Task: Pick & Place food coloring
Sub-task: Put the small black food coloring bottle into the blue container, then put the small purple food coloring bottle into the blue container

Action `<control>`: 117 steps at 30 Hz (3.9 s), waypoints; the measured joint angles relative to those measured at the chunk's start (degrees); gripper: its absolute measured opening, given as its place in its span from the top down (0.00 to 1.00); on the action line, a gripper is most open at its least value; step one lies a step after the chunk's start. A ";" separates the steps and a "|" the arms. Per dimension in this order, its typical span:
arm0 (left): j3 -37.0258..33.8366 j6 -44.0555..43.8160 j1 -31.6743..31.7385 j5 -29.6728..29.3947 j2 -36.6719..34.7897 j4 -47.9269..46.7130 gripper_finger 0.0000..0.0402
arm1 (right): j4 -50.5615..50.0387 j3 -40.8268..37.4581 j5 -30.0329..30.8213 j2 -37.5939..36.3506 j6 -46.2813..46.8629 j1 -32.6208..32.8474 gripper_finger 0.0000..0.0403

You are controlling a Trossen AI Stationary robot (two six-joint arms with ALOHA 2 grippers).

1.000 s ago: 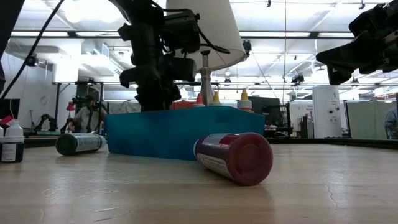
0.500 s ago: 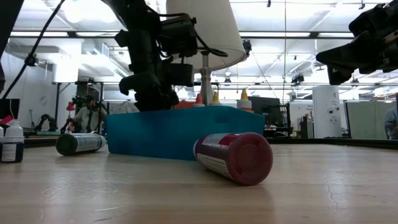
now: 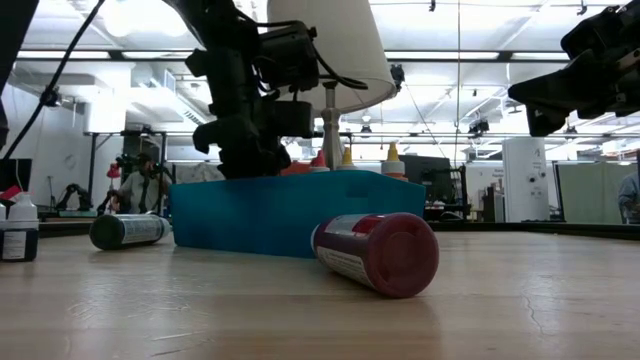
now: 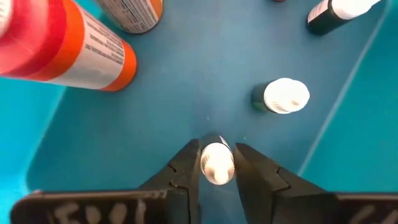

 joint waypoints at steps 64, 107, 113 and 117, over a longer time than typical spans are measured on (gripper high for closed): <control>4.03 -24.58 -19.77 -2.85 -23.68 -30.19 0.80 | 0.02 0.02 0.00 0.74 -0.02 -0.01 0.98; -8.37 -41.16 -41.27 -1.03 -28.69 -16.17 0.80 | 0.00 0.02 0.00 0.74 0.00 0.00 0.98; -7.83 -36.12 -44.25 -1.01 -25.76 -14.23 0.80 | 0.00 0.02 -0.01 0.74 -0.01 0.00 0.98; -6.70 -33.40 -45.64 -1.00 -24.37 -13.70 0.80 | 0.00 0.02 -0.02 0.74 0.00 0.01 0.98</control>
